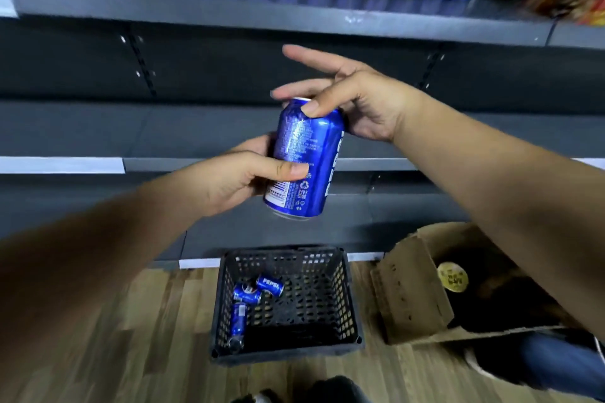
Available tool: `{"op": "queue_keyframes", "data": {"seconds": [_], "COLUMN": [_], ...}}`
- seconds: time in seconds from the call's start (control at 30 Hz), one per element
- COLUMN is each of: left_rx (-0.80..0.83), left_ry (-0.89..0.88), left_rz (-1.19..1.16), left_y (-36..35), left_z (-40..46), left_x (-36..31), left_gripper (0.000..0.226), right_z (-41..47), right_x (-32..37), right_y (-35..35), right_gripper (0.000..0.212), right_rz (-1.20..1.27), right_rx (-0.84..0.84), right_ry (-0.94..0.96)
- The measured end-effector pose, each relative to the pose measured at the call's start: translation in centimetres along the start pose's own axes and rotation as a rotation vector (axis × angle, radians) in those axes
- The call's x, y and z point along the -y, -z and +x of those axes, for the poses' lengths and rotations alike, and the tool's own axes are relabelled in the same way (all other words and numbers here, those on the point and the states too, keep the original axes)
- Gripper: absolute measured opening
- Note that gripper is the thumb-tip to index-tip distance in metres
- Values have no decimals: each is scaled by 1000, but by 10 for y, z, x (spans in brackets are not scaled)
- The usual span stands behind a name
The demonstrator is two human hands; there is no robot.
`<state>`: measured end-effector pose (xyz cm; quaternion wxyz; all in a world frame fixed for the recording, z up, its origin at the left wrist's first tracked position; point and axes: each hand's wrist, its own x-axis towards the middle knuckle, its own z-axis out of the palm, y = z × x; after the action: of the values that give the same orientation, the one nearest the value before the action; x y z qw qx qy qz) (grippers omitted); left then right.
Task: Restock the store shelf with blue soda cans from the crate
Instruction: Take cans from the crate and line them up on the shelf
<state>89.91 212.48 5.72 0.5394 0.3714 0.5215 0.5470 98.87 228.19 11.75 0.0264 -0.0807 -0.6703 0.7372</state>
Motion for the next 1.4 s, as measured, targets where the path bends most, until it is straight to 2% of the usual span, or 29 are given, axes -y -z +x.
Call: {"op": "queue_keyframes", "data": {"seconds": [0.17,0.33,0.43,0.53,0.6,0.7,0.83,0.9,1.03,1.17,1.23,1.4], "left_rx": [-67,-67,-109,-218,-306,-469,-557,-610,-708,-745,-729,-583], "left_ry": [-35,-87,-150,-208,-239,-299,-361,-394,-453,-513,-515,-499], "left_rz": [-43,81,134,128,157,211,252,295,416,416,398,340], "left_y": [-24,-50,-66,-77,-79,-76,-78,-80,-84,-79,-74,-68], "left_z": [1,-2,-1,1,3,10,23,29,36,41,44,41], "left_x": [-28,-58,-71,-76,-80,-87,-96,-97,-100,-108,-111,-118], "left_gripper": [89,55,50,52,61,66,50,44,51,49,47,38], "right_z": [-11,-23,-23,-16,-12,-15,-27,-30,-29,-28,-30,-31], "right_x": [37,65,77,84,86,79,56,47,41,34,32,35], "right_y": [9,34,44,47,48,50,52,53,45,42,41,34], "right_gripper": [68,88,90,90,91,93,63,64,63,72,66,61], "right_rz": [26,69,82,168,229,251,270,293,430,428,401,336], "right_rx": [57,235,343,411,361,171,259,275,301,275,260,99], "right_ry": [67,92,89,124,151,133,46,32,85,84,104,185]}}
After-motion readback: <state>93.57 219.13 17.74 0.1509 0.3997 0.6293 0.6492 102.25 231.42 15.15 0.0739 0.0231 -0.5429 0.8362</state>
